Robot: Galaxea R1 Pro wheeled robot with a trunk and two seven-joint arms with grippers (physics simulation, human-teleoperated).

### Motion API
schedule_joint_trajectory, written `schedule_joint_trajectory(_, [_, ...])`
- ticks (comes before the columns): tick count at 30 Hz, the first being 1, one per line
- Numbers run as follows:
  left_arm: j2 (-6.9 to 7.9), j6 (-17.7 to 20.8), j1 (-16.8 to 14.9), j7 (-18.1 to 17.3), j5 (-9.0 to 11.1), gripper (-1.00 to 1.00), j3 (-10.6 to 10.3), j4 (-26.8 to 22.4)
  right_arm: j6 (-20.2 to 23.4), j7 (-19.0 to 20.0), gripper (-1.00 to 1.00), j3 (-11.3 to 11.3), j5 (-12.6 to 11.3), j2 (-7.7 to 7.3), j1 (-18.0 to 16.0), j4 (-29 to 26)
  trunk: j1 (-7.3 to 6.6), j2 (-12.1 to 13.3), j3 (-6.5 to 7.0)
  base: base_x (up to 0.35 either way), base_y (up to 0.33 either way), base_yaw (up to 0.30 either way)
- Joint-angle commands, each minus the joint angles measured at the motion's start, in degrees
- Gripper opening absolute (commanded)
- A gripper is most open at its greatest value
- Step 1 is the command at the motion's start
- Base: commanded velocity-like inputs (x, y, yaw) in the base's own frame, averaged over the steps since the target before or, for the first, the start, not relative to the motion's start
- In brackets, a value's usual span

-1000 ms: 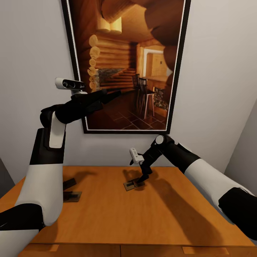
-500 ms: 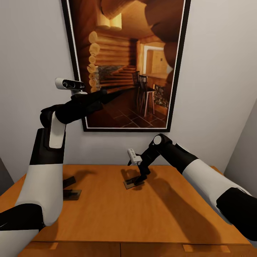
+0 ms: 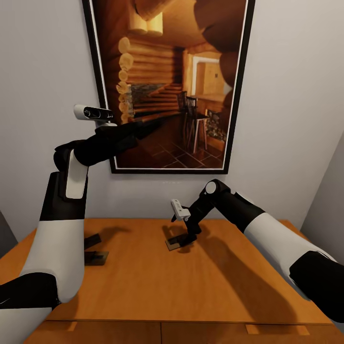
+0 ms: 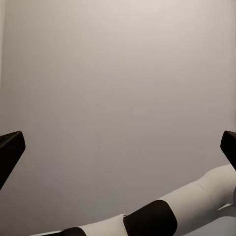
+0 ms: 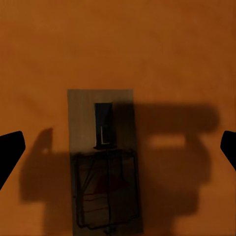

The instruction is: Take the four mousetraps from the cabinet in the bathroom and place them on the bathroom floor. Make sure all four end up on the same floor surface, and ensure that at least two of them are either under or directly next to the same bathroom sink.

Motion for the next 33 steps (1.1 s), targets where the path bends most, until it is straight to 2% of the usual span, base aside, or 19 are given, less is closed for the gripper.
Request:
schedule_joint_trajectory(1, [-0.05,0.51,-0.05,-0.16,-0.01,1.00,0.08,0.00,0.53,0.12,1.00,0.13,0.03,-0.07,-0.05,-0.09,0.22,-0.45,-0.25,0.000,0.000,0.000])
schedule_joint_trajectory(5, [-0.05,0.51,-0.04,-0.16,-0.01,1.00,0.08,0.00,-0.01,0.12,1.00,0.13,-0.07,-0.11,0.09,0.14,1.10,-2.06,-0.97,0.000,0.000,0.000])
schedule_joint_trajectory(10, [-0.05,0.51,-0.05,-0.16,-0.01,1.00,0.08,0.00,-1.84,0.12,1.00,0.13,-0.18,-0.05,0.25,1.11,1.10,-2.06,-0.97,0.000,0.000,0.000])
schedule_joint_trajectory(15, [-0.05,0.51,-0.06,-0.16,-0.01,1.00,0.08,0.00,-2.47,0.12,1.00,0.13,-0.40,-0.05,0.29,1.83,2.20,-4.06,-1.86,0.000,0.000,0.000])
schedule_joint_trajectory(33, [-0.05,0.51,-0.04,-0.09,-0.01,1.00,0.08,0.00,-2.60,0.12,1.00,0.13,-0.52,-0.05,0.30,2.97,2.20,-4.06,-1.86,0.000,0.000,0.000])
